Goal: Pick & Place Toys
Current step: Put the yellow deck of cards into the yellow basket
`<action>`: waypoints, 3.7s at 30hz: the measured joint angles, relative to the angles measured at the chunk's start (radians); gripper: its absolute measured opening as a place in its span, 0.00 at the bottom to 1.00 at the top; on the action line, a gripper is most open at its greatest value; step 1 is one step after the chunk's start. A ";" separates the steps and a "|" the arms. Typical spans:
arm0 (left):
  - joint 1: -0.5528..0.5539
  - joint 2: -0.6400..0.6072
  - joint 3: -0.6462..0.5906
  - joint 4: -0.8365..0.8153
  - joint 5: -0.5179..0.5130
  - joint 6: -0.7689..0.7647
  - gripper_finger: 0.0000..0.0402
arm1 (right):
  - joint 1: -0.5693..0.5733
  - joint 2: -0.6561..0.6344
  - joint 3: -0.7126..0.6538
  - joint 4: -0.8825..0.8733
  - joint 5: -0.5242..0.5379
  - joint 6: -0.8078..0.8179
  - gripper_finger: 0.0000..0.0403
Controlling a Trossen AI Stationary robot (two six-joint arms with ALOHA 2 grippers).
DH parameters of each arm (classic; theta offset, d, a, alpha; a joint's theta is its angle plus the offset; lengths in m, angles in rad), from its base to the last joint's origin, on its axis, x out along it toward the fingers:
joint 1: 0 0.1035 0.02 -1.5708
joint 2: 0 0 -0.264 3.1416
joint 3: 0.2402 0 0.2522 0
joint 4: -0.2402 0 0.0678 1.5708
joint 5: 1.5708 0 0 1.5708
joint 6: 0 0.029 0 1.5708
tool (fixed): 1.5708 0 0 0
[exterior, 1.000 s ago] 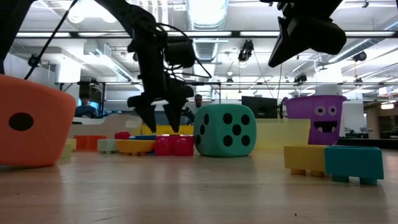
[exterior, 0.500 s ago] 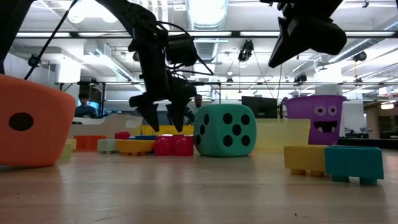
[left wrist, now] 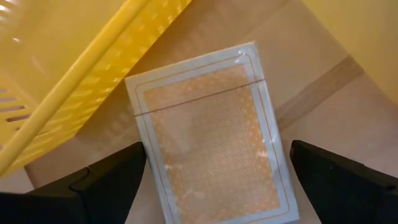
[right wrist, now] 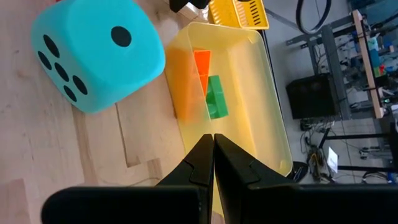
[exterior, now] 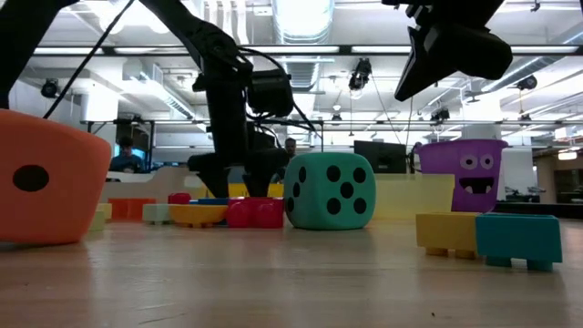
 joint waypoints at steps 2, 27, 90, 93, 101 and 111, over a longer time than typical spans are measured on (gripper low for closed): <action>0.001 0.000 0.000 0.000 0.000 0.000 0.99 | 0.000 0.000 -0.001 0.000 0.000 0.000 0.02; 0.019 -0.008 -0.063 0.066 0.133 0.019 0.74 | 0.007 0.000 -0.002 0.000 0.000 -0.005 0.02; 0.239 -0.268 0.076 -0.068 0.095 0.488 0.74 | 0.007 0.000 -0.004 0.001 0.001 -0.005 0.02; 0.256 -0.235 0.106 -0.089 0.084 0.535 0.74 | 0.007 0.000 -0.004 0.002 0.001 -0.005 0.02; 0.256 -0.142 0.119 -0.101 0.006 0.613 0.74 | 0.007 0.000 -0.004 0.002 0.001 -0.009 0.02; 0.259 -0.089 0.119 -0.078 -0.074 0.672 0.74 | 0.007 0.000 -0.006 0.005 0.001 -0.015 0.02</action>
